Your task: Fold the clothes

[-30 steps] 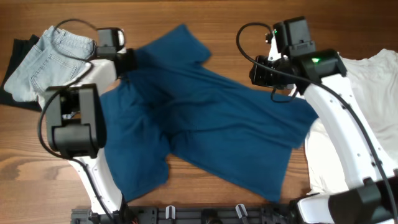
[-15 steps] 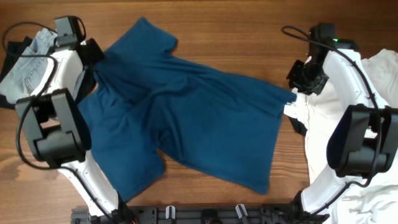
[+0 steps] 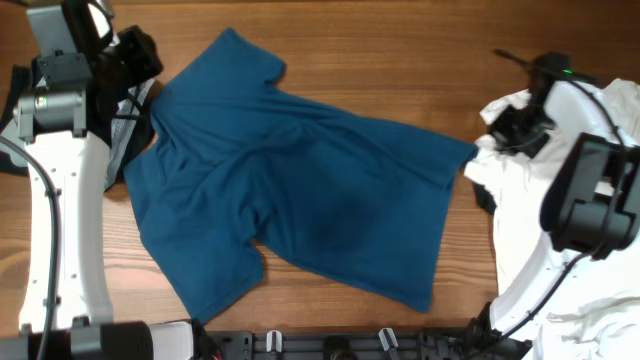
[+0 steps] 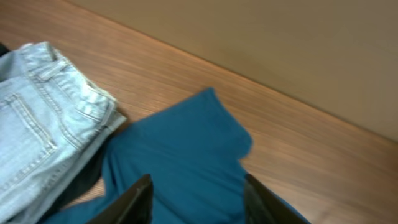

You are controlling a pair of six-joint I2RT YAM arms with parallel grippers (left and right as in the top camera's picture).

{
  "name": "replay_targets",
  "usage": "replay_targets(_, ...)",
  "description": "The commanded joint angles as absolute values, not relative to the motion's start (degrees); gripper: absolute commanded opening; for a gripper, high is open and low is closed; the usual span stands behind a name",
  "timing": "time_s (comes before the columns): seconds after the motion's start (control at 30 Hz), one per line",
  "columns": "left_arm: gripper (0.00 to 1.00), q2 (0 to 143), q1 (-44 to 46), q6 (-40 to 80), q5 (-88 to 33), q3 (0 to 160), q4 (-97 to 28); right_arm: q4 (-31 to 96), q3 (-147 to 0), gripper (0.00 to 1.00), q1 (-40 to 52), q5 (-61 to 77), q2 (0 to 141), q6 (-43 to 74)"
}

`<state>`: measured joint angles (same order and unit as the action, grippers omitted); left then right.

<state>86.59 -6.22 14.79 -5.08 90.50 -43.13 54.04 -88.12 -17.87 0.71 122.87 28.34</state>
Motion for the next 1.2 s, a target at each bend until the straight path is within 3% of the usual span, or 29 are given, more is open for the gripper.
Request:
replay_targets(0.0,0.50,82.8,-3.8,15.0,-5.9,90.7,-44.2,54.9,-89.2,0.04,-29.5,-10.5,126.6,30.0)
replay_targets(0.07,0.54,82.2,-2.9,15.0,-6.0,90.7,-44.8,55.5,-91.0,0.09,-33.7,-5.3,124.7,28.3)
replay_targets(0.1,0.56,82.2,-2.7,15.0,-6.0,90.7,-44.9,54.8,-91.6,0.16,-34.6,0.5,124.0,24.5)
replay_targets(0.13,0.57,82.2,-2.7,15.0,-6.0,90.7,-45.1,53.6,-92.0,0.32,-35.0,8.1,123.0,19.5)
replay_targets(0.2,0.61,82.2,-2.7,15.0,-6.0,90.7,-45.5,50.9,-92.0,0.47,-34.4,23.3,120.7,6.7)
replay_targets(0.27,0.65,82.2,-2.7,15.0,-6.0,90.7,-45.9,52.2,-92.0,0.50,-31.9,34.1,118.0,-3.9)
replay_targets(0.33,0.66,82.2,-2.7,15.0,-6.0,90.7,-46.2,53.4,-92.0,0.50,-29.4,34.5,117.4,-4.3)
replay_targets(0.47,0.72,82.2,-2.7,15.0,-5.9,90.7,-47.2,53.8,-87.6,0.65,-19.9,29.1,118.9,-3.9)
replay_targets(0.6,0.74,82.2,-2.7,15.0,-6.0,90.7,-47.4,49.5,-81.9,0.71,-13.9,22.8,121.4,-2.0)
replay_targets(0.73,0.75,82.2,-2.7,15.0,-6.0,90.7,-47.5,46.8,-78.9,0.68,-12.7,22.9,122.8,0.2)
replay_targets(0.77,0.75,82.2,-2.7,15.0,-6.0,90.7,-47.5,46.4,-78.7,0.62,-12.7,23.1,122.9,0.2)
replay_targets(0.8,0.75,82.2,-2.7,15.0,-6.0,90.7,-47.5,46.3,-78.7,0.45,-12.7,23.4,122.9,0.1)
replay_targets(0.83,0.76,82.2,-2.7,15.0,-6.0,90.7,-47.4,46.0,-78.7,0.17,-12.7,24.8,122.9,0.0)
replay_targets(0.87,0.76,82.2,-2.7,15.0,-6.0,90.7,-47.4,45.0,-78.8,0.05,-12.7,26.8,122.5,-0.1)
replay_targets(0.97,0.79,82.2,-2.7,15.0,-5.9,90.7,-47.4,41.8,-80.9,0.04,-13.0,29.2,120.2,0.0)
replay_targets(1.07,0.79,82.2,-2.7,13.7,-5.9,90.7,-47.4,36.9,-89.4,0.04,-14.0,42.6,116.3,1.2)
replay_targets(1.17,0.79,82.2,-2.7,13.7,-5.9,90.7,-47.5,38.0,-95.5,0.04,-14.3,40.8,114.0,5.1)
